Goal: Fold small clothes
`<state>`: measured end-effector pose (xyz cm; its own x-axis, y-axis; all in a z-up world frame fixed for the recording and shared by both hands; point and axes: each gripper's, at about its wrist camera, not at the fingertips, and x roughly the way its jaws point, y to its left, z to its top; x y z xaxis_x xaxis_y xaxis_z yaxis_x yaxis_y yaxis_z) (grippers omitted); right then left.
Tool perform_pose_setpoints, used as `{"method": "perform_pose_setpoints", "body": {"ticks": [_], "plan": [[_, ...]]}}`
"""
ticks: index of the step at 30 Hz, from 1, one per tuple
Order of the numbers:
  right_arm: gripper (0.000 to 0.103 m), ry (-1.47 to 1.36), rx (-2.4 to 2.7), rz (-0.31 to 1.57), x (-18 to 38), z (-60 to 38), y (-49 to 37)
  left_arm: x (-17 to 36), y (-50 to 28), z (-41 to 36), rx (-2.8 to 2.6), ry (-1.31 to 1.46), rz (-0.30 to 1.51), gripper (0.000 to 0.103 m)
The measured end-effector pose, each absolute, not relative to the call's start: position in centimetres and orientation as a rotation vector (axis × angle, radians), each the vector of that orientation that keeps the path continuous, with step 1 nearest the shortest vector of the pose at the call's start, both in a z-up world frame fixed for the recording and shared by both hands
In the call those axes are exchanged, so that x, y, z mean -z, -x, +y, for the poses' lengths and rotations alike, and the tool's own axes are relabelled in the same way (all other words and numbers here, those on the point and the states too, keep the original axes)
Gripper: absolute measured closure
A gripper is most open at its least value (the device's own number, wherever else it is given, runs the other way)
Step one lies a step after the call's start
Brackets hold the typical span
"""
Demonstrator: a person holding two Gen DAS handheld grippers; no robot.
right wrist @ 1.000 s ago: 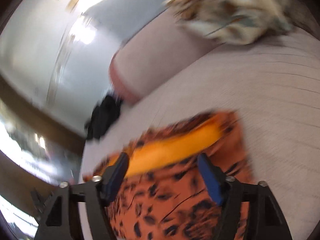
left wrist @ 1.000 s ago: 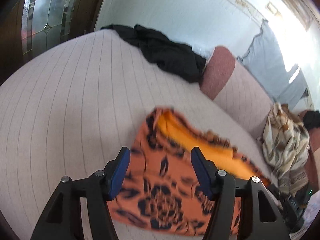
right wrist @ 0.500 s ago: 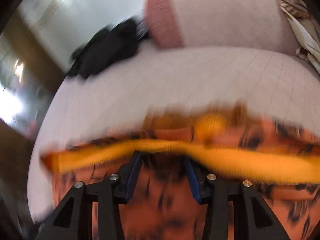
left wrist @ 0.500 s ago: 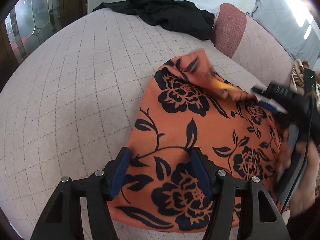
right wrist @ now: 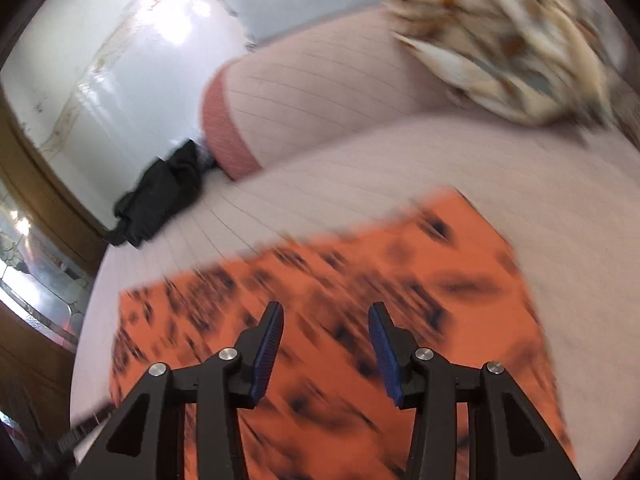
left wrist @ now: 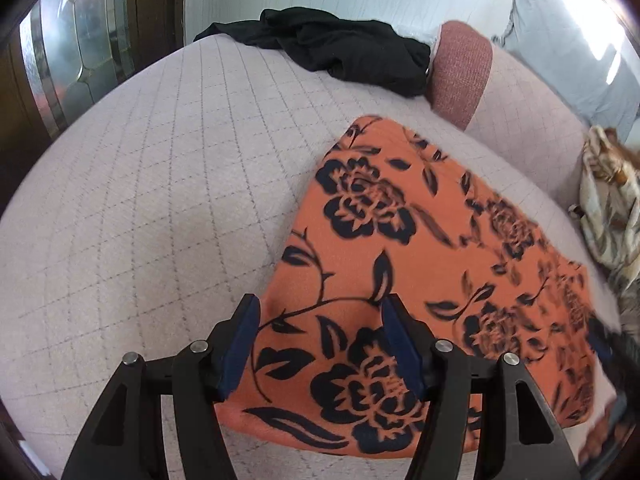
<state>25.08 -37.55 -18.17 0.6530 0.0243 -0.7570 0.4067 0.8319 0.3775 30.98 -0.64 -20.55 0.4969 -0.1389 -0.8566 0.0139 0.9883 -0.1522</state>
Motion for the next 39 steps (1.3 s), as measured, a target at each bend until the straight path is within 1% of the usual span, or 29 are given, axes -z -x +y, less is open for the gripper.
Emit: {"method": "perform_pose_setpoints", "body": {"ticks": [1,2,3,5,7,12,14,15,16,17,21,29,37,39], "plan": [[0.055,-0.575,0.248,0.874,19.2,-38.0,-23.6,21.2,-31.1,-0.8,0.081,0.107,1.064,0.039],[0.055,-0.581,0.269,0.901,20.0,-38.5,-22.1,22.1,-31.1,-1.1,0.07,0.067,1.091,0.035],[0.056,-0.587,0.281,0.924,20.7,-38.9,-20.7,22.7,-30.8,-1.2,0.068,0.045,1.097,0.033],[0.057,-0.617,0.257,0.921,21.0,-39.0,-18.3,22.2,-29.8,-0.8,0.063,0.049,1.079,0.032],[0.057,-0.629,0.253,0.907,19.9,-38.6,-16.4,21.1,-28.0,-0.2,0.071,0.057,1.048,0.032],[0.055,-0.636,0.128,0.803,17.4,-36.4,-11.6,17.8,-19.2,1.4,0.075,-0.006,0.882,0.033],[0.053,-0.629,0.109,0.765,17.4,-35.5,-9.7,15.9,-15.6,1.4,0.075,-0.053,0.808,0.028],[0.053,-0.639,0.106,0.771,17.7,-35.2,-9.0,14.9,-13.7,1.3,0.089,-0.077,0.781,0.026],[0.052,-0.655,0.102,0.791,18.1,-34.7,-9.1,14.1,-12.7,1.3,0.096,-0.086,0.768,0.02],[0.052,-0.67,0.083,0.8,18.2,-34.4,-9.0,13.4,-11.4,1.3,0.102,-0.087,0.758,0.018],[0.052,-0.55,0.067,0.792,17.8,-32.9,-8.7,10.8,-7.3,0.8,0.138,-0.077,0.745,0.018],[0.052,-0.57,0.104,0.73,17.2,-34.7,-6.5,6.2,-4.0,-0.4,0.173,-0.142,0.677,0.018],[0.052,-0.588,0.135,0.737,17.3,-35.6,-4.9,2.3,-3.5,0.4,0.137,-0.139,0.61,0.017],[0.052,-0.582,0.125,0.732,17.2,-35.3,-4.7,0.3,-4.5,0.6,0.134,-0.129,0.625,0.017]]}}
